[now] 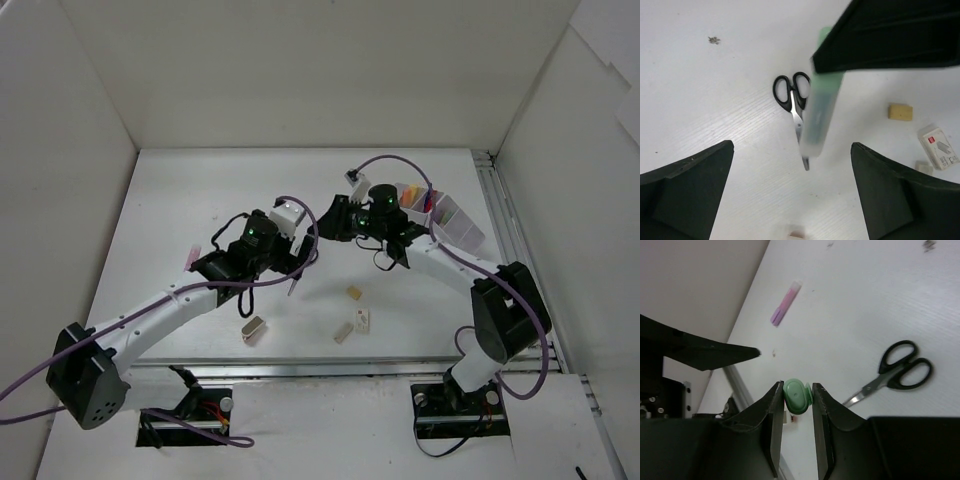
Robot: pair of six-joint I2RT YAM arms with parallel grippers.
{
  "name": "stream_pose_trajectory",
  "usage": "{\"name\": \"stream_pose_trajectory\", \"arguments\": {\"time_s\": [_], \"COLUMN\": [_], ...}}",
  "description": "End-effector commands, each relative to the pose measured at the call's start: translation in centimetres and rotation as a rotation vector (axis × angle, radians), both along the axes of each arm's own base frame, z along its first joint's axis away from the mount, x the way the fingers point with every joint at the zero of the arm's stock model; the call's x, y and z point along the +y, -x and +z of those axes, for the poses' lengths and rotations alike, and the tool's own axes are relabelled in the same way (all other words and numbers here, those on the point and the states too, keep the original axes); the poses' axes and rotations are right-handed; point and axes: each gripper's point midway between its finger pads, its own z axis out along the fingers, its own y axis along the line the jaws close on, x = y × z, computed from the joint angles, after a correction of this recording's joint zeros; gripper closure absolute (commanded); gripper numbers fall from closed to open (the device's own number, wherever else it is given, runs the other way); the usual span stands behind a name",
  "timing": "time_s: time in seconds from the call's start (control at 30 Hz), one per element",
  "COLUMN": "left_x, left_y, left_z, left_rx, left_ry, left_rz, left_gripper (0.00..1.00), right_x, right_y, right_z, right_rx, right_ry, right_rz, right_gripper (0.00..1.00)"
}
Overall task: Sort the stationery into containers
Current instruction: Place the pen in the storage box.
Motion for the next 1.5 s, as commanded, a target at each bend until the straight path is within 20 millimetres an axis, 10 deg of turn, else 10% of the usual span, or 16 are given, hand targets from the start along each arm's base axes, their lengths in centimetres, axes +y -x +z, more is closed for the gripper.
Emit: {"name": "stream_pose_trajectory", "arguments": {"time_s": [0.0,0.37,0.6,1.13,1.3,1.47], "left_x": [2.0,15.4,23.3,27.6,27.4,27.6], "left_y": [-2.0,-4.0,-3.2,-3.2,-3.6,-4.1], "left_z": [5.2,1.2,-2.7,-8.6,-9.5,-10.0], "left_rx": [-0.126,0.032,0.186,0.410,0.449,0.458], "left_ry": [0.111,0.161,0.160,0.234,0.224,0.193], "left_rz": [0.094,0.529,0.815,0.907,0.882,0.859], "left_gripper": [0.01,0.01,0.01,0.00,0.00,0.00], "right_x": [-3.2,-20.4,-25.2,-27.2,-26.3,-25.1], "right_y": [-3.8,-13.5,-17.7,-17.4,-16.5,-15.6], "right_z": [6.8,8.8,9.6,1.0,0.8,3.3], "right_rx": [-0.229,-0.350,-0.451,-0.286,-0.276,-0.323], "right_ry": [0.001,0.446,0.673,0.863,0.838,0.767], "right_rz": [-0.130,-0.697,-0.768,-0.628,-0.560,-0.535], "right_gripper": [1.00,1.00,1.00,0.98,0.46,0.23]}}
